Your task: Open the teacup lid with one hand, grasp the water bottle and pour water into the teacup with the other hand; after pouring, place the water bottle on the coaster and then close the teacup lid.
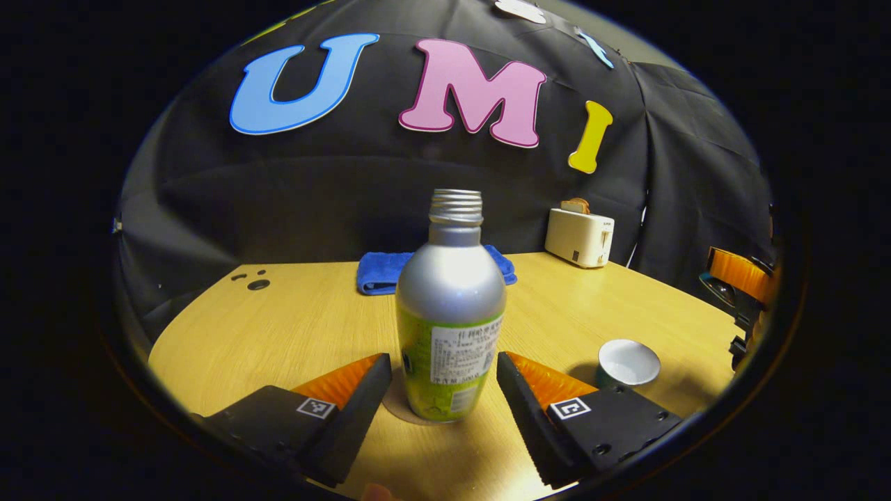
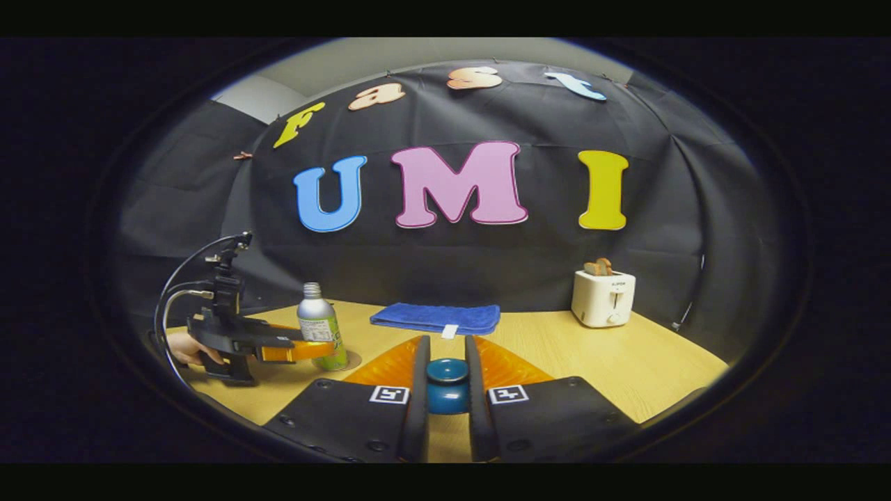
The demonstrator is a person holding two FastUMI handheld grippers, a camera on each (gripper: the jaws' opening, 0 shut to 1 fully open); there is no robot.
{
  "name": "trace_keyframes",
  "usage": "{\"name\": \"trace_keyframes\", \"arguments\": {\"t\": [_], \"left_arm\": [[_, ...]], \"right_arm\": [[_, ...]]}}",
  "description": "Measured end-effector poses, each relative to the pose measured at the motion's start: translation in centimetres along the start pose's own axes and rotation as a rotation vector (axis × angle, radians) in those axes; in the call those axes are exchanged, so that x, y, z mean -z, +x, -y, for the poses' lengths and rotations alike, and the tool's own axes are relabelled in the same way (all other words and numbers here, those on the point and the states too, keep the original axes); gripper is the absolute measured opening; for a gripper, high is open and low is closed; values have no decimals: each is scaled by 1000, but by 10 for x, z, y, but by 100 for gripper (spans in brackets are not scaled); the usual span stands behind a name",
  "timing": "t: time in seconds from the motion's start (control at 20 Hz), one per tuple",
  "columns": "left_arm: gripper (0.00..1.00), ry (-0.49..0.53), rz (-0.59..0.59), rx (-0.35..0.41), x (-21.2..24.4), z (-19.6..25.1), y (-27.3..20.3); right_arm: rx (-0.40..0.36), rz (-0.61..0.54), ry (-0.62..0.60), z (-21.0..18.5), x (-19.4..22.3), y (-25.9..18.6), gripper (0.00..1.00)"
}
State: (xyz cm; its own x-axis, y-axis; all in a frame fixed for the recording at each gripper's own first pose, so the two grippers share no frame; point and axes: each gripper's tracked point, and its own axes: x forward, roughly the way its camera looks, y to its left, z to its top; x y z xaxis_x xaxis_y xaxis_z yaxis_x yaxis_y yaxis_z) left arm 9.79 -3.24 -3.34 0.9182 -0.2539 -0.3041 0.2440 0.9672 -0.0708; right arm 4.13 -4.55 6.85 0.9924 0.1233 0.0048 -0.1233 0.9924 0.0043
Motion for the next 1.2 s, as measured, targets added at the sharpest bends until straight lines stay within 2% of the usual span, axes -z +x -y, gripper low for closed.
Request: {"name": "trace_keyframes", "arguments": {"t": [0.15,0.2,0.25,0.3,0.35,0.45,0.55,0.65,0.7,0.75,0.8,0.95,1.0,1.05,1.2], "left_arm": [[96,-22,-20,14,7,4,-18],[96,-29,-20,20,8,6,-26],[96,-32,-14,22,8,8,-36],[96,-32,0,19,5,8,-45],[96,-32,20,13,2,8,-56],[96,-36,76,-10,-9,4,-79],[96,-15,131,-58,-21,-5,-104],[96,19,181,-87,-33,-7,-127],[96,23,207,-95,-39,-7,-138],[96,18,226,-97,-43,-6,-147],[96,7,243,-97,-47,-6,-155],[96,-21,290,-71,-54,3,-169],[96,-21,300,-66,-57,4,-171],[96,-16,305,-63,-57,4,-172],[95,-9,314,-53,-59,7,-174]], "right_arm": [[-21,10,8,-8,-3,8,27],[-28,17,5,-11,-5,12,30],[-37,21,4,-15,-4,17,27],[-44,21,5,-18,-3,23,30],[-50,14,8,-21,2,30,27],[-77,-23,29,-32,18,44,30],[-102,-73,52,-40,39,58,24],[-104,-103,56,-41,53,69,30],[-101,-118,52,-41,60,73,30],[-100,-136,48,-41,67,76,23],[-99,-161,44,-41,76,78,27],[-98,-236,22,-45,103,81,27],[-98,-249,11,-47,108,81,24],[-91,-240,-1,-46,107,81,27],[-88,-245,-20,-49,107,81,27]]}}
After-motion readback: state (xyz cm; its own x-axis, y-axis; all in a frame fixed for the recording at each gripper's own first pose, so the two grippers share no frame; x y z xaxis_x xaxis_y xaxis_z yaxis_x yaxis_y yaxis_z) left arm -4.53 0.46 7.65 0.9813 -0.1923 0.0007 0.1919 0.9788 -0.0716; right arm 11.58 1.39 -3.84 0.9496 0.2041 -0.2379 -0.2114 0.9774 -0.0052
